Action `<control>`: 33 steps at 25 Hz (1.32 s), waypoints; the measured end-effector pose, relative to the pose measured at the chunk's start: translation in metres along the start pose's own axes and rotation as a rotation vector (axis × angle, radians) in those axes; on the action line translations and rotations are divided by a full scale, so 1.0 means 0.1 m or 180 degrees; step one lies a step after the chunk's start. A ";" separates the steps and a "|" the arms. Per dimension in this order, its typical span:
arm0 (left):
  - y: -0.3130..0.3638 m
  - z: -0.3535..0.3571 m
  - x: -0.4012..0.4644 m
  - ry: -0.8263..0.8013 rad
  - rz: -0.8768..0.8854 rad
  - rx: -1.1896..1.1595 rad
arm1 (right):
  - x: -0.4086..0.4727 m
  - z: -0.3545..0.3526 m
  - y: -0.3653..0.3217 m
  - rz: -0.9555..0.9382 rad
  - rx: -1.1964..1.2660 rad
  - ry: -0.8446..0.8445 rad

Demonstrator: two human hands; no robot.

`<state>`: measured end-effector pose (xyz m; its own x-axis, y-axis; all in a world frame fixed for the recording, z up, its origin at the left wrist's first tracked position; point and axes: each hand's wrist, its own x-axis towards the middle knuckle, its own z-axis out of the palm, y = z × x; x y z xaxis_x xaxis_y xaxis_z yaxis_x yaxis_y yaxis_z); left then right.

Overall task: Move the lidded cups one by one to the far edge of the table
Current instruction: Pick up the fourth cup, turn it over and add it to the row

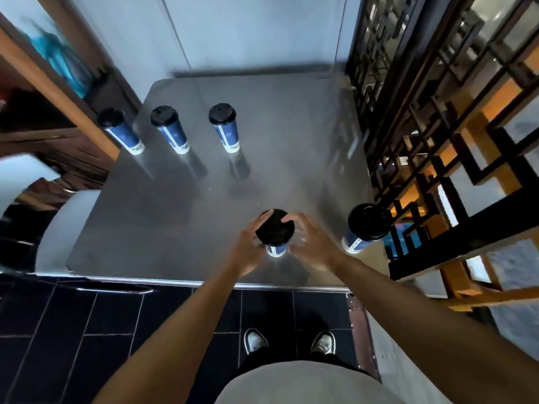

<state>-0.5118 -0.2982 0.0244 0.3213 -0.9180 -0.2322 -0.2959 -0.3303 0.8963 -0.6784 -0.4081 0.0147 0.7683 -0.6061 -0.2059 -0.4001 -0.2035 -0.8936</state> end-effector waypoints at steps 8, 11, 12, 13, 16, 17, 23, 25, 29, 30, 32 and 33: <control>0.16 -0.17 0.12 0.0456 -0.0574 -0.0694 | 0.21 -0.18 -0.18 0.0913 0.1180 -0.0080; 0.26 -0.09 0.13 0.0313 -0.1309 -0.1547 | 0.23 -0.11 -0.21 0.1364 0.1157 -0.0088; 0.27 -0.04 0.13 0.0219 -0.1502 -0.1723 | 0.22 -0.07 -0.19 0.1486 0.1128 -0.0040; 0.28 0.00 0.12 0.0169 -0.1636 -0.1772 | 0.21 -0.02 -0.15 0.1603 0.1144 0.0019; 0.29 0.05 0.09 0.0214 -0.1801 -0.1821 | 0.16 0.06 -0.07 0.1755 0.1262 0.0149; 0.28 0.06 0.09 0.0233 -0.1829 -0.1891 | 0.15 0.06 -0.05 0.1754 0.1307 0.0163; 0.24 0.03 0.13 0.0068 -0.1831 -0.1835 | 0.17 0.09 -0.10 0.1807 0.1350 0.0232; 0.26 -0.03 0.11 -0.0067 -0.1990 -0.1721 | 0.17 0.08 -0.13 0.1796 0.1291 0.0225; 0.24 -0.12 0.09 -0.0731 -0.2061 -0.1522 | 0.21 0.09 -0.21 0.1725 0.1184 0.0253; 0.23 -0.12 0.10 -0.0777 -0.2023 -0.1666 | 0.22 0.10 -0.23 0.1709 0.1216 0.0289; 0.24 -0.14 0.11 -0.0734 -0.2002 -0.2150 | 0.26 0.11 -0.25 0.1705 0.1457 0.0455; 0.24 -0.14 0.11 -0.0721 -0.1989 -0.2419 | 0.27 0.11 -0.25 0.1720 0.1657 0.0561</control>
<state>-0.5029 -0.3128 0.0482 0.0208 -0.6744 -0.7381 0.5442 -0.6117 0.5741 -0.6423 -0.4105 0.0270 0.4245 -0.6409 -0.6396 -0.3770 0.5171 -0.7684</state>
